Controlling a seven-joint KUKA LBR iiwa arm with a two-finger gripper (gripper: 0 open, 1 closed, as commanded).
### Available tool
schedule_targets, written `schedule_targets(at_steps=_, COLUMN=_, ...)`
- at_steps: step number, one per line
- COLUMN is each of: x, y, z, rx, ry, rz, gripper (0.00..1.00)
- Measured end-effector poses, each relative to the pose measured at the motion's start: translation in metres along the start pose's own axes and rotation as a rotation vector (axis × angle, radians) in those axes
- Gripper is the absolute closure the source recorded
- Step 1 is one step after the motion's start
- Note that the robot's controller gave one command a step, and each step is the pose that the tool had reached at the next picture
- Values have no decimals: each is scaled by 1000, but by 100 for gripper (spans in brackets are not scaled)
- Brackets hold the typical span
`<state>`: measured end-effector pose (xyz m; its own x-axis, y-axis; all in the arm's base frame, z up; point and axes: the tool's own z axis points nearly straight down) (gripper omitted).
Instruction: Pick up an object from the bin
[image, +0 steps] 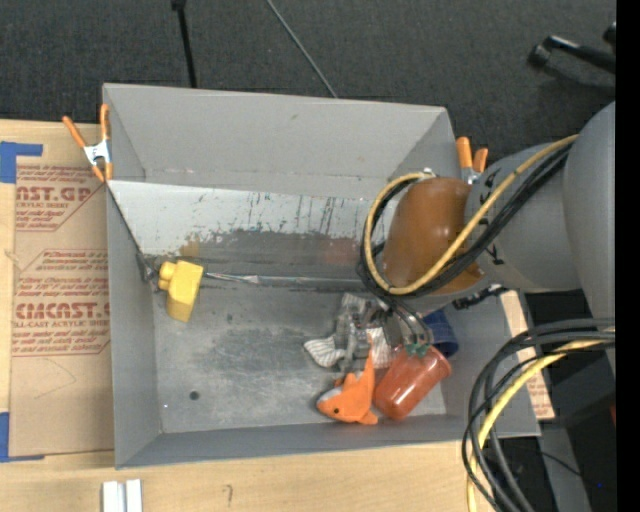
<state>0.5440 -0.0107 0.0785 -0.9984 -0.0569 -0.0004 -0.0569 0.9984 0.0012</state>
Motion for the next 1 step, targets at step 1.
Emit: schedule_targets(at_steps=1, x=-4, y=-14, z=-11, rx=0, ry=-6, rz=21, gripper=100)
